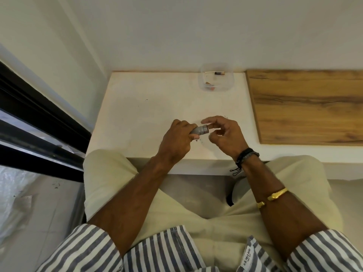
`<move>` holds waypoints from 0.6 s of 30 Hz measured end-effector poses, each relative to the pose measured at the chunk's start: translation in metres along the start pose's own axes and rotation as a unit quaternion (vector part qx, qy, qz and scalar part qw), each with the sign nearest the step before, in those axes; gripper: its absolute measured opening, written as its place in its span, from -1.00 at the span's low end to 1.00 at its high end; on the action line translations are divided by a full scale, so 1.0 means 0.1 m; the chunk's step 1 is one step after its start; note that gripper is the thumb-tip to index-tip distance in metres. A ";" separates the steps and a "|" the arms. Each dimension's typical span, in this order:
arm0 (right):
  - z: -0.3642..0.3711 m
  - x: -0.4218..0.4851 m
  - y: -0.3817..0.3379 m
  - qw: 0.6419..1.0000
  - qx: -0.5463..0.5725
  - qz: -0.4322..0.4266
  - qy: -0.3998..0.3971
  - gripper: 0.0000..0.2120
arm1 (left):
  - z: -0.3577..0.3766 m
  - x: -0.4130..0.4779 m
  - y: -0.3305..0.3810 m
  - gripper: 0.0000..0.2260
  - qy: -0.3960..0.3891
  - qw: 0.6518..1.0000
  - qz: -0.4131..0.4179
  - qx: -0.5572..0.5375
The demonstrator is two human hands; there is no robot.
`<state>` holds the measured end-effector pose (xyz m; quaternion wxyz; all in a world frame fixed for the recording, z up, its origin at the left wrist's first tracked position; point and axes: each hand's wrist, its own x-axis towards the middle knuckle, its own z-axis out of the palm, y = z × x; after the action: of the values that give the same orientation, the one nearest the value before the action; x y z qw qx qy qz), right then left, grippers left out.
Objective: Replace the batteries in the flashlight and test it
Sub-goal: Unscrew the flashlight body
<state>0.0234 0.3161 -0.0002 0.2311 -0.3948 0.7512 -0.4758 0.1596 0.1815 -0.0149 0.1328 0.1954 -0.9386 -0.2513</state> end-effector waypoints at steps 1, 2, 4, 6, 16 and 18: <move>0.00 0.00 -0.01 1.000 0.015 0.025 0.003 -0.59 | 0.00 0.00 0.01 -0.78 0.001 1.000 0.007 0.003; 0.01 0.01 0.00 0.998 0.019 0.051 0.014 -0.68 | 0.01 0.00 0.01 -0.80 0.002 1.000 0.012 0.005; 0.04 0.01 0.01 0.996 -0.006 0.082 0.041 -0.80 | 0.02 0.00 0.01 -0.83 0.005 1.000 0.015 0.007; 0.07 0.00 0.03 0.996 -0.035 0.075 0.039 -0.71 | 0.03 -0.01 -0.01 -0.83 0.003 1.000 0.016 0.008; 0.01 0.00 0.05 0.999 0.021 0.050 0.003 -0.74 | 0.05 -0.01 -0.02 -0.78 0.003 1.000 0.018 0.006; 0.05 -0.01 0.04 0.996 0.000 0.089 0.025 -0.77 | 0.07 0.00 -0.02 -0.79 0.005 1.000 0.019 0.013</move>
<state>0.0259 0.3153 -0.0055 0.2535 -0.3145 0.7889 -0.4632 0.1581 0.1829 -0.0223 0.1397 0.1803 -0.9448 -0.2353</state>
